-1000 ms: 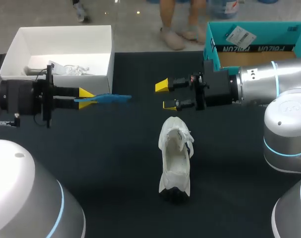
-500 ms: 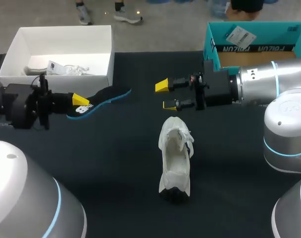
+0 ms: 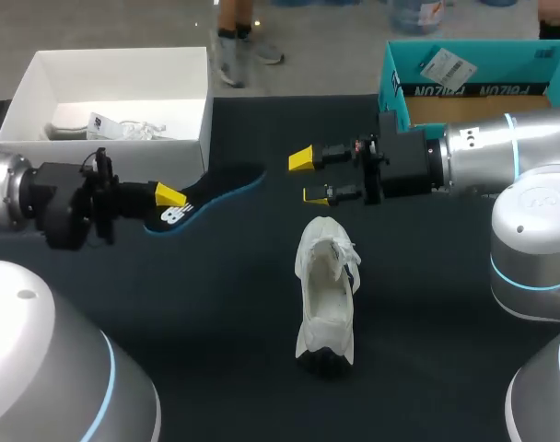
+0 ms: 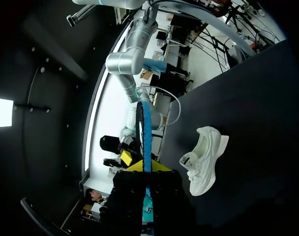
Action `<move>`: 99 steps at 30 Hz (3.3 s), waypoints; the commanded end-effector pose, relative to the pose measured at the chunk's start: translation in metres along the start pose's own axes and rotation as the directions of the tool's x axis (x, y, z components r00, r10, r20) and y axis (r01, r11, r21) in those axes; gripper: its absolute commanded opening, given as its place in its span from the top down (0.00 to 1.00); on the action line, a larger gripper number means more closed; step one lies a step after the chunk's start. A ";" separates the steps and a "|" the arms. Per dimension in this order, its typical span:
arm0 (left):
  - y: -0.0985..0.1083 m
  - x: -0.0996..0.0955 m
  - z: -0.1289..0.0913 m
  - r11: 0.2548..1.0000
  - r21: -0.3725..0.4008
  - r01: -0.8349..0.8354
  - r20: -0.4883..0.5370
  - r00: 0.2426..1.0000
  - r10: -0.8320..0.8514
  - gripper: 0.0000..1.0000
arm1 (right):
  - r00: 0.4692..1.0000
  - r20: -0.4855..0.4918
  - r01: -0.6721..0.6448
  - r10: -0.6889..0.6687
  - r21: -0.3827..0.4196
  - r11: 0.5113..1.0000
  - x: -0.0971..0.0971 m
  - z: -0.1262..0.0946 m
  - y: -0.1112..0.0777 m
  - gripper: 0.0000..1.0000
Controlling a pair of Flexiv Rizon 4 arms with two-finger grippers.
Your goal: Take the shoe out of the shoebox, open the shoe tongue, remove and reinsert the insole, then place the shoe into the shoebox
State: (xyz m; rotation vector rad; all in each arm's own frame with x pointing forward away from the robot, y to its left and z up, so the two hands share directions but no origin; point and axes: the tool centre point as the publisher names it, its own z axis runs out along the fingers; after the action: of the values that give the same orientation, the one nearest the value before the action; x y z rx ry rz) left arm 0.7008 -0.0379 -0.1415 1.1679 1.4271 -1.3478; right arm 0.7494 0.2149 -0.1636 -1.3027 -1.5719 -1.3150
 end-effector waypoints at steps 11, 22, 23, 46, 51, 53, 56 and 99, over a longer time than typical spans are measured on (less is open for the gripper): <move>-0.012 0.002 0.024 0.999 -0.021 -0.038 0.030 0.999 0.039 1.00 | 1.000 0.003 0.000 0.000 -0.003 1.000 0.000 0.002 -0.001 0.00; -0.012 0.002 0.024 0.999 -0.021 -0.038 0.030 0.999 0.039 1.00 | 1.000 0.003 0.000 0.000 -0.003 1.000 0.000 0.002 -0.001 0.00; -0.012 0.002 0.024 0.999 -0.021 -0.038 0.030 0.999 0.039 1.00 | 1.000 0.003 0.000 0.000 -0.003 1.000 0.000 0.002 -0.001 0.00; -0.010 -0.006 0.040 0.989 -0.068 -0.133 0.009 0.991 0.134 1.00 | 1.000 0.003 0.000 0.000 -0.003 1.000 0.000 0.002 -0.001 0.00; -0.008 -0.006 0.057 0.980 -0.095 -0.173 -0.009 0.985 0.173 1.00 | 1.000 0.003 0.000 0.000 -0.003 1.000 0.000 0.002 -0.001 0.00; -0.007 -0.006 0.064 0.979 -0.105 -0.175 -0.010 0.985 0.175 1.00 | 1.000 0.003 0.000 0.000 -0.003 1.000 0.000 0.002 -0.001 0.00; -0.009 -0.006 0.075 0.977 -0.113 -0.182 -0.012 0.983 0.182 1.00 | 1.000 0.003 0.000 0.000 -0.003 1.000 0.000 0.002 -0.001 0.00; 0.011 0.000 0.115 0.939 -0.267 -0.214 -0.025 0.976 0.216 1.00 | 1.000 0.003 0.000 0.000 -0.003 1.000 0.000 0.002 -0.001 1.00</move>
State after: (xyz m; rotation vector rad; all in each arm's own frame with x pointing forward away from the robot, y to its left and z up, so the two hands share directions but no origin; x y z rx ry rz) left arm 0.7107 -0.1490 -0.1518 1.1095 1.3837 -0.9800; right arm 0.7494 0.2149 -0.1636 -1.3027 -1.5719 -1.3150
